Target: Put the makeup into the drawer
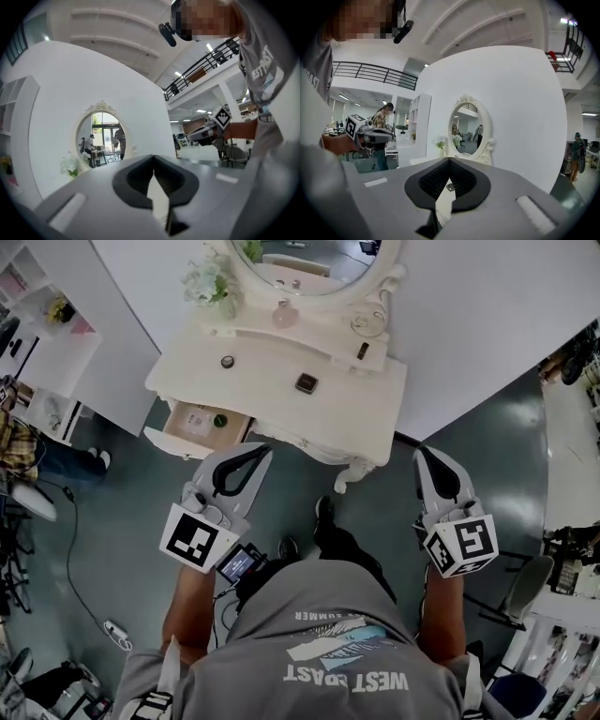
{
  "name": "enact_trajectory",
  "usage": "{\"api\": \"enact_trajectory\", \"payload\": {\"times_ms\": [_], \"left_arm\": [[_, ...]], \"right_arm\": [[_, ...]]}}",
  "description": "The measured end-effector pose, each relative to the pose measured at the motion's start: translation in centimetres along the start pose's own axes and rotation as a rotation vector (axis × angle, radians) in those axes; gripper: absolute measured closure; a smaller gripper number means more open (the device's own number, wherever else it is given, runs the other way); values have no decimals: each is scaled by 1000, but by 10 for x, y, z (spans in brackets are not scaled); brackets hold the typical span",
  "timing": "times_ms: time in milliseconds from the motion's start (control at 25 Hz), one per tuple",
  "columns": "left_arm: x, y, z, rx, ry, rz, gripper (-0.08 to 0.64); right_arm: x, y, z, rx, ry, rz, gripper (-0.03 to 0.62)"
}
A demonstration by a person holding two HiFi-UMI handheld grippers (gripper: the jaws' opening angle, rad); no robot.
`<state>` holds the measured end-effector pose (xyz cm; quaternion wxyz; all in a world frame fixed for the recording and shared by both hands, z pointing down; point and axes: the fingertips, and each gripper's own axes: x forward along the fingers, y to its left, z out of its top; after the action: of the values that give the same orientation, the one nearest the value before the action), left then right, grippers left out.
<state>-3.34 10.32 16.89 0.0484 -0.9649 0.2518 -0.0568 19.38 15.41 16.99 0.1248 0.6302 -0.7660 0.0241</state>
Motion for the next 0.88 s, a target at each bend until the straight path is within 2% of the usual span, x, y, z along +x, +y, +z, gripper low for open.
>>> {"api": "enact_trajectory", "payload": {"times_ms": [280,880], "left_arm": [[13,40,-14,-14,61,112,558],[130,94,-34,-14,177,266,558]], "right_arm": [[76,-22,2,8,-11,95,591],[238,-135,-35,20,51,245,590]]}}
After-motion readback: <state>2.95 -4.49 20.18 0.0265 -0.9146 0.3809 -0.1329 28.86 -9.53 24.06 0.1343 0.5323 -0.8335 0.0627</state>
